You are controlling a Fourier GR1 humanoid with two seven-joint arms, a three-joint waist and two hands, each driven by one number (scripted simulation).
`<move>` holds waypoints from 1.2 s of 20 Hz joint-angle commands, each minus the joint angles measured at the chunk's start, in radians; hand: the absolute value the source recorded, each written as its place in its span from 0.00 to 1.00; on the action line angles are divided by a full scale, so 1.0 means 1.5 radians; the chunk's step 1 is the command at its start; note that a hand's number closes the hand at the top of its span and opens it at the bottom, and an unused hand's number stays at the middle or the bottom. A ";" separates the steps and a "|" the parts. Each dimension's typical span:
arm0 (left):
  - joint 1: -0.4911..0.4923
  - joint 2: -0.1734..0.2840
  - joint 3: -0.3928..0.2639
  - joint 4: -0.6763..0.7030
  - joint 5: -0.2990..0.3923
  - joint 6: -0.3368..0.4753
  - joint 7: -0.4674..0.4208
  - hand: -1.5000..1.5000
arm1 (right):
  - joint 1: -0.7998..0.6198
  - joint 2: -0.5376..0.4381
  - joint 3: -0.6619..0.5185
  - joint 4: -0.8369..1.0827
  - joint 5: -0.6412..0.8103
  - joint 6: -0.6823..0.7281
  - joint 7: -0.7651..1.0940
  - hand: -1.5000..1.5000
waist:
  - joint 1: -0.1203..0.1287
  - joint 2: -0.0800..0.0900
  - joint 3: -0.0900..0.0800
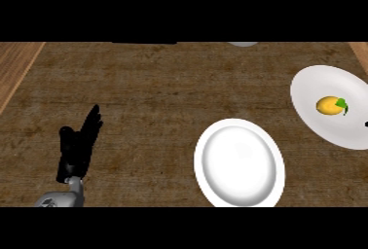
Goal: Pick the lemon from the plate and place it in the plate
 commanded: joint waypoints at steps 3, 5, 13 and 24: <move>0.000 -0.024 -0.020 -0.016 -0.016 0.018 0.025 0.50 | 0.030 0.018 0.008 -0.010 -0.008 0.008 -0.063 0.00 | -0.002 -0.002 0.000; 0.041 -0.004 -0.013 -0.045 -0.004 -0.006 0.010 0.50 | 0.037 0.013 0.008 -0.005 -0.010 -0.015 -0.053 0.00 | 0.001 -0.002 0.000; -0.024 -0.003 0.003 0.012 -0.008 -0.003 0.005 0.50 | 0.005 0.059 0.029 0.010 0.013 -0.126 -0.015 0.00 | 0.009 0.004 0.001; 0.003 -0.009 0.007 0.033 -0.009 -0.006 -0.026 0.50 | 0.046 0.006 0.029 0.020 0.010 -0.123 -0.022 0.00 | 0.005 0.003 0.001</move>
